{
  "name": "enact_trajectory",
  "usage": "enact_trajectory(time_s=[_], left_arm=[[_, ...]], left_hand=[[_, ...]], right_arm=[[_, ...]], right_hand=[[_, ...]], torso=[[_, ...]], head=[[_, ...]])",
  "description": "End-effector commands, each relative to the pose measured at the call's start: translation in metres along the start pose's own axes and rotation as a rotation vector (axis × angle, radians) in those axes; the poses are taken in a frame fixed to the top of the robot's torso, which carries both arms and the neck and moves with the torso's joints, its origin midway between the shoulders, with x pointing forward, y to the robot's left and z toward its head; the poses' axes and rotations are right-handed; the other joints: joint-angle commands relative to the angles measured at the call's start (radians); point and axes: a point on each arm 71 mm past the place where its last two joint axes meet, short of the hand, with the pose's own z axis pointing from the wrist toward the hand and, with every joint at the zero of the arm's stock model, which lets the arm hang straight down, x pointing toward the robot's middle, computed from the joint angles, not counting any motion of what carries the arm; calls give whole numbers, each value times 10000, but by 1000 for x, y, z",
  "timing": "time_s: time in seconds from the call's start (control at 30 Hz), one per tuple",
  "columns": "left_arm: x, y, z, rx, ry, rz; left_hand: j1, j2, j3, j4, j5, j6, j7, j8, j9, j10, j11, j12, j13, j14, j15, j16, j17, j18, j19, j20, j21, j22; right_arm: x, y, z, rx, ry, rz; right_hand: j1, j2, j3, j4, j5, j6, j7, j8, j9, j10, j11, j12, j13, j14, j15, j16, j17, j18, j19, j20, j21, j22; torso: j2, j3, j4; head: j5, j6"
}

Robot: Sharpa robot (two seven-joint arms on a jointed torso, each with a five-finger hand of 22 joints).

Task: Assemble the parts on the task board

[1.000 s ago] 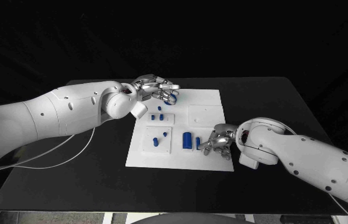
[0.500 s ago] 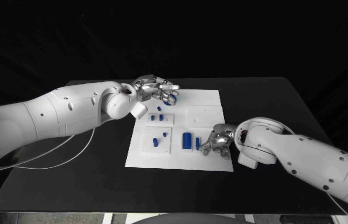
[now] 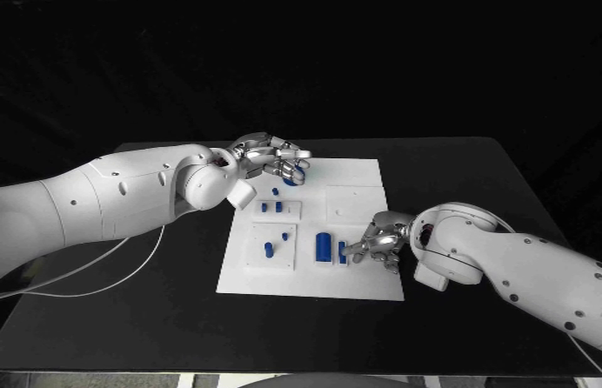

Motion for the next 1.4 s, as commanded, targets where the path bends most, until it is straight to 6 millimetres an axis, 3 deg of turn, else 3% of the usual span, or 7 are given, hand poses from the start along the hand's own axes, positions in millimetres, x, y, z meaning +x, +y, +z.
enact_trajectory(time_s=[0.03,1.0,1.03,1.1,1.2,1.23,1.4], left_arm=[[-3,-5,1,618,-600,-15],[-53,-2,20,1924,-3561,-213],[-50,-1,21,1543,-3114,-18],[-50,0,20,1548,-3128,-27],[-46,2,20,1573,-3208,-75],[-44,3,19,1585,-3250,-99],[-26,13,15,1686,-3622,-300]], left_hand=[[67,73,34,-46,13,38,-42,43,-8,31,-60,-9,10,13,-40,-7,2,-31,-48,-32,15,20],[228,-30,220,-23,-292,226,-485,-593,-48,-1738,29,-82,-33,-2859,614,-1376,-1460,1452,-1502,1964,-1087,-1842],[-3742,-546,608,822,-996,-9439,-1524,-1210,-648,-4773,-1094,-657,-604,-12738,-626,-1966,-2081,-530,-11435,-427,-1756,-2532],[-4021,-546,608,822,-996,-9439,-1524,-1210,-648,-11828,-1094,-657,-604,-12738,-626,-1966,-2081,-530,-11435,-427,-1756,-2532],[-4959,-546,608,822,-996,-9439,-1524,-1210,-648,-11828,-1094,-657,-604,-12738,-626,-1966,-2081,-530,-11435,-427,-1756,-2532],[-5254,-546,608,822,-996,-9439,-1524,-1210,-648,-11828,-1094,-657,-604,-12738,-626,-1966,-2081,-530,-11435,-427,-1756,-2532],[-13007,-546,608,822,-996,-9439,-1524,-1210,-648,-11828,-1094,-657,-604,-12738,-626,-1966,-2081,-530,-11435,-427,-1756,-2532]], right_arm=[[-12,1,-2,-747,-523,747],[-140,-83,15,-4934,-5891,7715],[-136,-86,18,-4118,-5460,7365],[-136,-86,18,-4141,-5479,7376],[-135,-82,16,-4256,-5580,7440],[-134,-81,16,-4314,-5631,7475],[-126,-67,10,-4752,-6052,7799]], right_hand=[[266,97,-562,150,54,-106,8,-33,68,-36,54,13,-62,12,54,-15,-60,31,-8,29,-104,494],[1860,1015,-1686,-1279,1705,-2701,632,-73,-1050,-3521,1754,-8047,-10675,-4457,2320,-9484,-10642,526,-5749,2931,-3483,-11912],[-1631,112,-1573,-280,-580,-12003,-479,-666,-1641,-6525,389,-8633,-11255,-7481,901,-10089,-11241,-528,-14273,1032,-4317,-13074],[-1868,112,-1573,-280,-580,-12003,-479,-666,-1641,-13578,389,-8633,-11255,-14604,901,-10089,-11241,-528,-14273,1032,-4317,-13074],[-2707,112,-1573,-280,-580,-12003,-479,-666,-1641,-13578,389,-8633,-11255,-14604,901,-10089,-11241,-528,-14273,1032,-4317,-13074],[-9825,112,-1573,-280,-580,-12003,-479,-666,-1641,-13578,389,-8633,-11255,-14604,901,-10089,-11241,-528,-14273,1032,-4317,-13074],[-9825,112,-1573,-280,-580,-12003,-479,-666,-1641,-13578,389,-8633,-11255,-14604,901,-10089,-11241,-528,-14273,1032,-4317,-13074]], torso=[[-63,-24,-46],[-799,-156,-288],[-804,-173,-298],[-810,-173,-279],[-837,-175,-173],[-851,-176,-118],[-977,-187,361]], head=[[-37,117],[88,889],[85,850],[67,860],[-33,912],[-85,940],[-540,1178]])
